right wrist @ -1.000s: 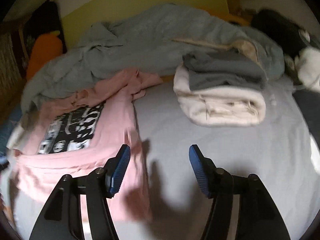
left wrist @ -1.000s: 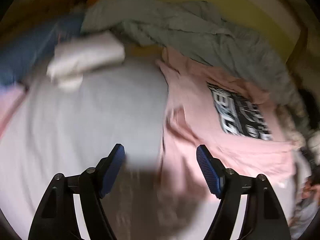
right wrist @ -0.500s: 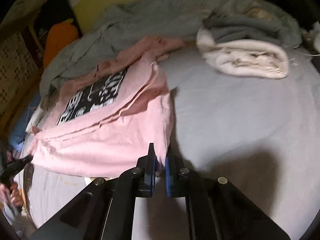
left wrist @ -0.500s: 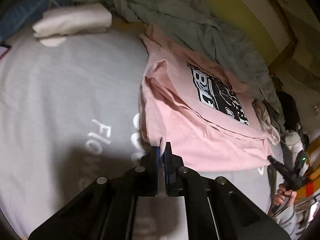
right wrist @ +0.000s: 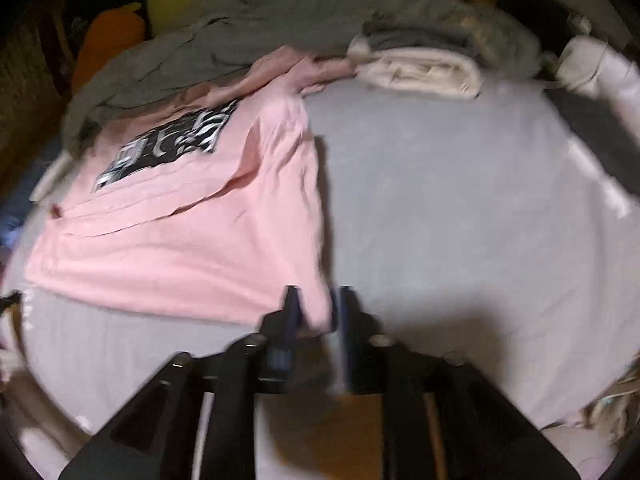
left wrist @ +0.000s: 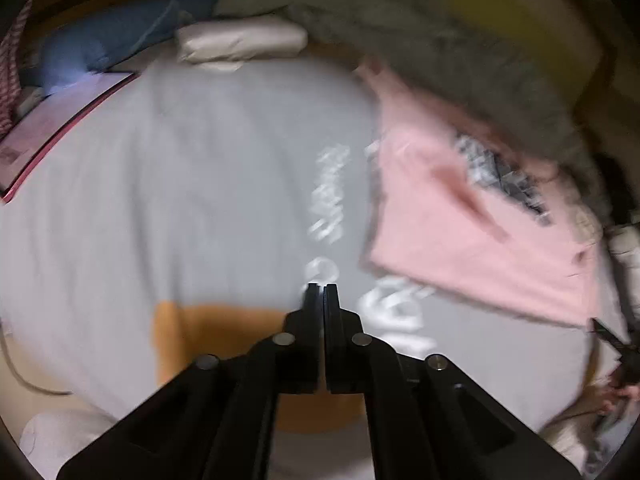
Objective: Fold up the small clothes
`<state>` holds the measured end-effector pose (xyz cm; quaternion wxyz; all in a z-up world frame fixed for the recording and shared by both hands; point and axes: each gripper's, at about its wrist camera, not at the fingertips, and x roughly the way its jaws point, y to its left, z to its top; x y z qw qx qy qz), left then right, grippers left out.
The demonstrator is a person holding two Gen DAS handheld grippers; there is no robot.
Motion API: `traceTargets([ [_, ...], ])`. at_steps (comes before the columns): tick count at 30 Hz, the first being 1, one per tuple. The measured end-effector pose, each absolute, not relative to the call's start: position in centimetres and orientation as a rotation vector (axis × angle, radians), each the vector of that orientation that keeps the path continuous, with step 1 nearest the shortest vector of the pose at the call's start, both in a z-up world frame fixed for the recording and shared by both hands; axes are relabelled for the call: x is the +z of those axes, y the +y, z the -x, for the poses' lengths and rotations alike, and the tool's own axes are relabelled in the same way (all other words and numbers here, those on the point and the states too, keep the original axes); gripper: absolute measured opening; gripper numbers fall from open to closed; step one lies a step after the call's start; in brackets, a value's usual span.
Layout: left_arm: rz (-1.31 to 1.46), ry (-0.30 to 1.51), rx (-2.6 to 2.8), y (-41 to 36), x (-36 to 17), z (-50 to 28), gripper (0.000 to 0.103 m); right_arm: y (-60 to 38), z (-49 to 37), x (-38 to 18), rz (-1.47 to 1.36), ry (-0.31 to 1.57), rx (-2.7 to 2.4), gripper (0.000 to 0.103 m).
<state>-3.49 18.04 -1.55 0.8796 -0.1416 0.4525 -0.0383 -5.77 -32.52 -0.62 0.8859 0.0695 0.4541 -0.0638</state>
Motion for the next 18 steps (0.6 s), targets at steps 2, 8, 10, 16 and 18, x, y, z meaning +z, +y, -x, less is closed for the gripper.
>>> traceTargets([
  [2,0.23,0.865,-0.11,16.5,0.6,2.9,0.005,-32.5,5.6,0.8,-0.121,0.867,-0.151,0.052],
  [8,0.033,0.843,-0.238,10.2,3.2,-2.6,0.017,-31.1,1.6,3.6,-0.097,0.853,-0.018,0.052],
  [10,-0.008,0.885,-0.308,8.5,2.8,-3.9,0.018,-30.4,0.4,3.6,-0.134,0.889,0.075,0.052],
  [16,-0.143,1.081,-0.387,2.2,-1.7,-8.2,0.018,-25.3,-2.9,0.5,-0.04,1.061,0.227,0.052],
  [18,-0.164,1.106,-0.355,1.2,-2.7,-9.4,0.018,-23.8,-3.8,-1.1,0.071,1.115,0.186,0.053],
])
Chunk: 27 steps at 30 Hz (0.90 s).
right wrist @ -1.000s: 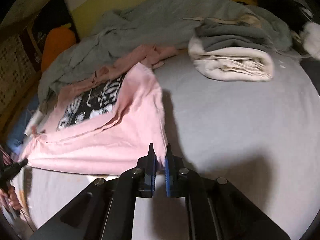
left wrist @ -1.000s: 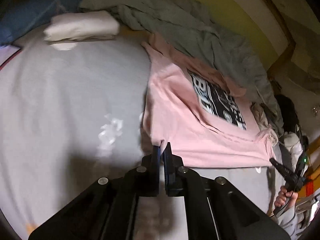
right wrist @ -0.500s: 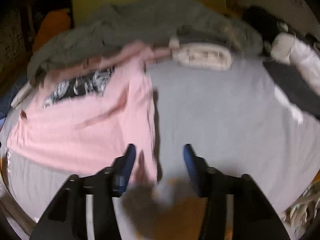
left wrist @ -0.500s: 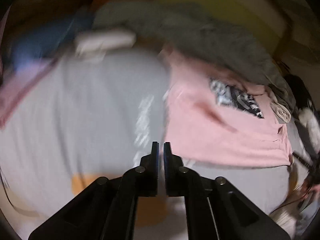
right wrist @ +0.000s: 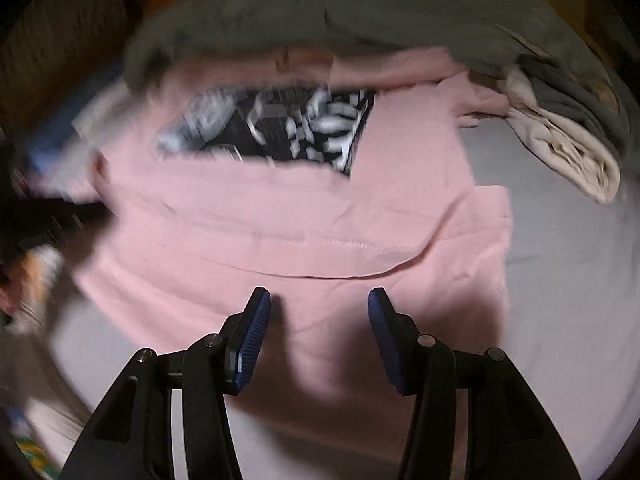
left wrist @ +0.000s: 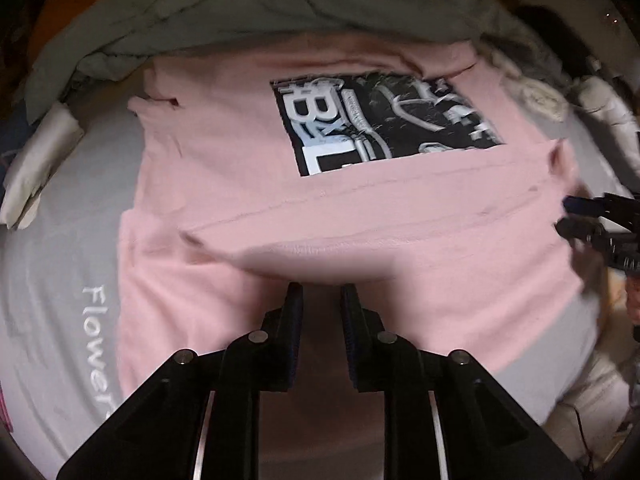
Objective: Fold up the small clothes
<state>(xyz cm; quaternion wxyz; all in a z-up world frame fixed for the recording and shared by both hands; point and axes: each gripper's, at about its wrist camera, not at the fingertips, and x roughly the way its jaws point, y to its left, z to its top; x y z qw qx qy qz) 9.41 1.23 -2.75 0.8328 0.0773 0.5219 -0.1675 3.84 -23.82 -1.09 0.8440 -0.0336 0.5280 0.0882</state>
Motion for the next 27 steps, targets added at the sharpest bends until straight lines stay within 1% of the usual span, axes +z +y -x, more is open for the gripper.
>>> traceTargets([
  [1,-0.154,1.103,-0.339,1.2,-2.9,-9.9,0.019,-23.4,-4.2,-1.7,0.103,1.118,0.168,0.054],
  [2,-0.139,1.1,-0.327,1.3,-3.0,-10.6,0.021,-23.3,-4.6,-1.8,0.107,1.106,0.16,0.057],
  [3,-0.122,1.094,-0.313,1.5,-3.0,-11.4,0.025,-23.2,-5.2,-1.7,0.105,1.092,0.146,0.058],
  [4,-0.103,1.083,-0.296,1.9,-3.0,-12.3,0.026,-23.2,-6.0,-1.6,0.1,1.077,0.129,0.058],
  [7,-0.056,1.032,-0.245,2.6,-2.9,-14.8,0.027,-23.8,-8.3,-1.4,0.064,1.019,0.086,0.058],
  [11,0.026,0.931,-0.204,4.6,-2.5,-15.8,0.029,-25.9,-9.2,0.0,0.072,0.873,-0.083,0.058],
  [13,0.069,0.875,-0.219,5.8,-1.7,-14.6,0.036,-27.4,-8.3,1.1,0.006,0.839,-0.064,0.058],
  [15,0.063,0.839,-0.222,6.6,-0.7,-13.1,0.049,-28.5,-6.8,2.2,-0.01,0.83,-0.033,0.058],
  [16,0.043,0.83,-0.21,6.8,-0.3,-12.4,0.055,-28.7,-6.3,2.6,-0.003,0.818,-0.041,0.059],
  [17,0.022,0.824,-0.19,6.9,0.0,-11.9,0.064,-29.3,-5.5,3.1,0.006,0.793,-0.06,0.06],
  [18,0.011,0.818,-0.168,7.2,0.2,-11.4,0.069,-29.7,-4.9,3.2,0.007,0.784,-0.073,0.062],
  [20,0.031,0.816,-0.145,8.1,0.1,-11.0,0.07,-31.3,-4.5,3.1,-0.02,0.789,-0.111,0.063],
  [22,0.069,0.853,-0.149,9.0,-0.6,-11.6,0.075,-32.7,-4.6,2.3,-0.081,0.827,-0.095,0.063],
  [23,0.084,0.886,-0.146,9.4,-1.3,-12.1,0.082,-33.0,-5.0,1.9,-0.103,0.849,-0.079,0.062],
  [25,0.11,0.935,-0.133,10.0,-2.8,-12.7,0.082,-33.4,-5.7,0.6,-0.164,0.888,0.029,0.062],
  [26,0.133,0.945,-0.128,10.4,-3.4,-12.8,0.081,-33.6,-6.1,0.1,-0.187,0.901,0.05,0.062],
  [27,0.158,0.95,-0.138,10.7,-3.8,-12.9,0.08,-33.8,-6.4,-0.5,-0.206,0.906,0.043,0.057],
])
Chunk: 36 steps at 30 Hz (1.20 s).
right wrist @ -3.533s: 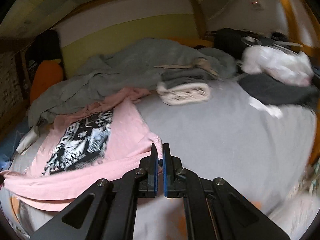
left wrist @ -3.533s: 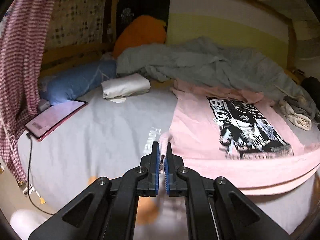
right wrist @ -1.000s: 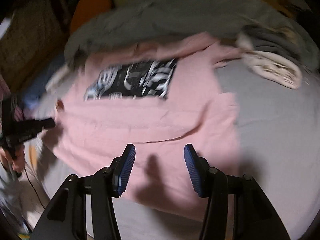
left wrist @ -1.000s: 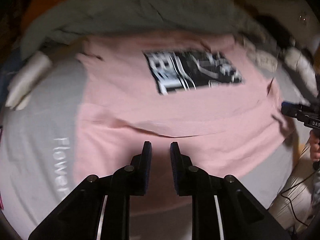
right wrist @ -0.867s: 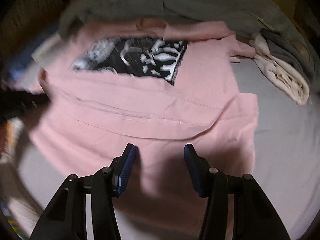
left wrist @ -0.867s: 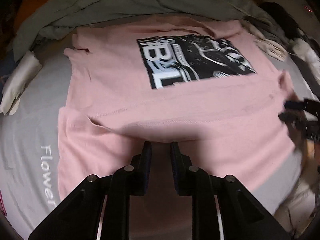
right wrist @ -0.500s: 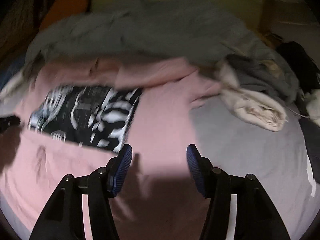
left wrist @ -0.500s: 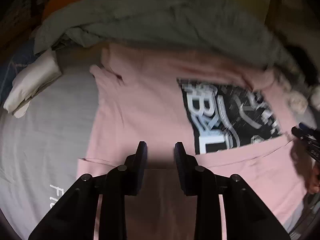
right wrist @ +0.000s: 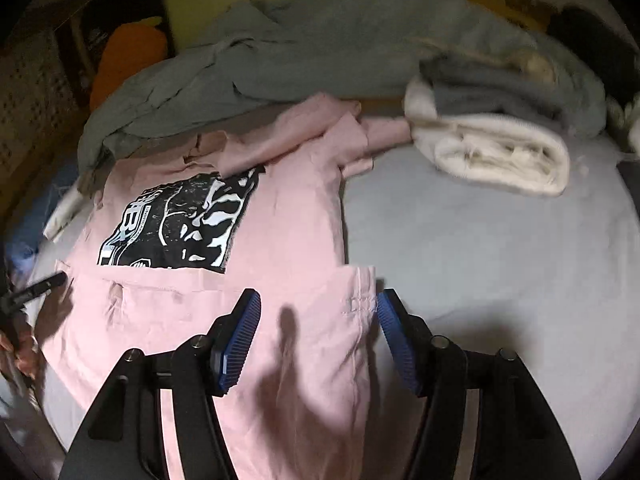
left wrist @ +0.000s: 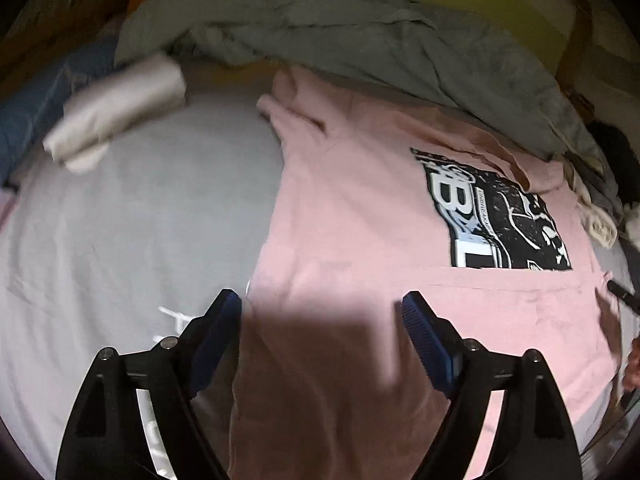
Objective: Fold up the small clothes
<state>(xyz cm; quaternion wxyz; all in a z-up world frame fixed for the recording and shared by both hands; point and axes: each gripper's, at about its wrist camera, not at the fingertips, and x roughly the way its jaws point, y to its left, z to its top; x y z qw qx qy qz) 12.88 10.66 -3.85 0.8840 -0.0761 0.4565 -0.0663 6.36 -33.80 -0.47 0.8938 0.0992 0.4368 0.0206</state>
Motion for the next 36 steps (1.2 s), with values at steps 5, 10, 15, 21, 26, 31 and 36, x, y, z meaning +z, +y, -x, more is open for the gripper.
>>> traceTargets([
  [5,0.124,0.906,-0.097,11.1,-3.9,-12.5,0.016,-34.1,-6.6,-1.1,-0.205,0.877,-0.001,0.005],
  [10,0.101,0.892,-0.071,11.4,-3.9,-12.0,0.007,-33.9,-7.1,-1.7,-0.151,0.881,-0.081,0.005],
  [15,0.043,0.871,-0.003,11.1,-4.3,-12.0,0.028,-34.4,-6.2,-1.1,-0.108,0.847,-0.192,0.055],
  [21,0.11,0.772,-0.044,11.8,-2.0,-8.4,0.046,-35.0,-1.0,1.2,-0.236,0.737,-0.191,0.062],
  [26,0.152,0.651,-0.146,11.0,0.0,-2.1,0.054,-32.0,4.6,2.2,-0.194,0.637,-0.168,0.064],
  [31,0.097,0.592,-0.135,8.4,-0.8,2.8,0.056,-29.7,9.5,1.4,-0.243,0.583,-0.164,0.069],
  [36,0.069,0.629,-0.116,6.9,-2.7,3.8,0.059,-29.1,11.1,-1.3,-0.32,0.663,-0.183,0.069],
])
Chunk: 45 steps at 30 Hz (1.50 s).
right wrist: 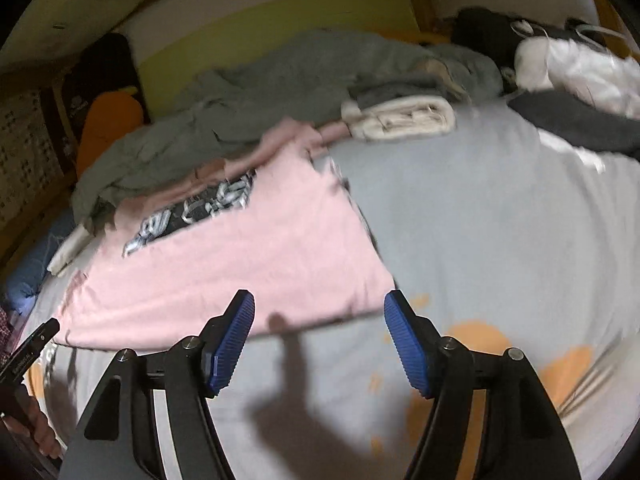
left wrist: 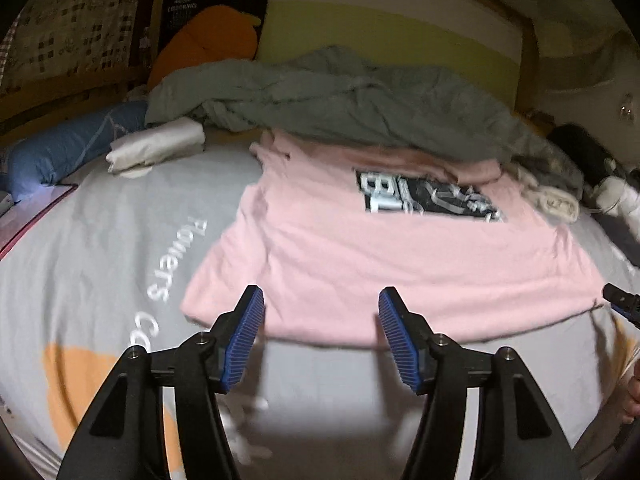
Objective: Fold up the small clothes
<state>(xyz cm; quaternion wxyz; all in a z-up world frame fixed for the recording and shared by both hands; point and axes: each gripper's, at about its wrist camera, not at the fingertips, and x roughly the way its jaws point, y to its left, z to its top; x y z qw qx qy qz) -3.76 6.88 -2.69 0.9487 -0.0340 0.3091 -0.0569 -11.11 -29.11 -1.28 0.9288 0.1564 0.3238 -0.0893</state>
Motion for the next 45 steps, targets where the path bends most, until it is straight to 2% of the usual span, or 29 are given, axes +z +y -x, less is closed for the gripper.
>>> traceTargets([
  [5,0.148,0.683,-0.113,7.7,-4.0,3.5,0.065,-30.6,10.6,-2.3,-0.421,0.691,-0.152,0.069],
  [10,0.349,0.718,-0.142,10.2,-4.4,3.2,0.067,-34.4,9.8,-3.9,-0.734,0.667,-0.066,0.066],
  [13,0.493,0.72,-0.162,12.2,-4.7,3.0,0.066,-35.1,9.9,-4.4,-0.771,0.657,-0.079,0.05],
  [15,0.589,0.713,-0.181,13.3,-4.9,3.1,0.065,-35.1,9.5,-4.4,-0.734,0.676,-0.112,0.022],
  [16,0.601,0.711,-0.181,13.4,-5.0,3.0,0.063,-35.1,9.3,-4.5,-0.722,0.687,-0.127,0.015],
  [17,0.597,0.711,-0.171,13.4,-5.0,2.8,0.058,-35.2,9.1,-4.6,-0.713,0.702,-0.139,0.01],
  [19,0.579,0.704,-0.144,13.3,-5.1,2.3,0.043,-34.9,8.9,-4.3,-0.676,0.721,-0.155,0.008],
  [20,0.557,0.711,-0.12,13.3,-5.1,1.9,0.033,-34.6,8.9,-4.0,-0.64,0.72,-0.166,0.007],
  [21,0.538,0.718,-0.091,13.5,-5.2,1.5,0.018,-34.2,9.0,-3.6,-0.591,0.707,-0.186,0.006],
  [23,0.583,0.732,-0.066,15.5,-5.9,1.6,0.003,-34.0,9.0,-3.0,-0.562,0.687,-0.202,0.005],
  [27,0.809,0.742,-0.08,19.6,-7.0,3.4,0.003,-35.1,9.6,-3.0,-0.611,0.673,-0.193,0.005],
  [34,0.586,0.771,-0.062,17.2,-5.2,3.9,0.008,-34.2,9.2,-2.9,-0.544,0.699,-0.208,0.005],
  [36,0.594,0.772,-0.061,17.3,-5.2,4.2,0.019,-34.2,9.3,-3.0,-0.549,0.705,-0.201,0.005],
  [40,0.611,0.782,-0.044,17.5,-5.2,4.5,0.025,-34.4,9.8,-3.2,-0.567,0.711,-0.203,0.006],
  [44,0.557,0.779,-0.016,16.5,-5.0,4.1,0.036,-34.3,9.9,-3.2,-0.558,0.708,-0.215,0.016],
  [45,0.543,0.776,-0.016,16.2,-5.1,3.9,0.043,-34.3,9.8,-3.3,-0.572,0.708,-0.206,0.02],
])
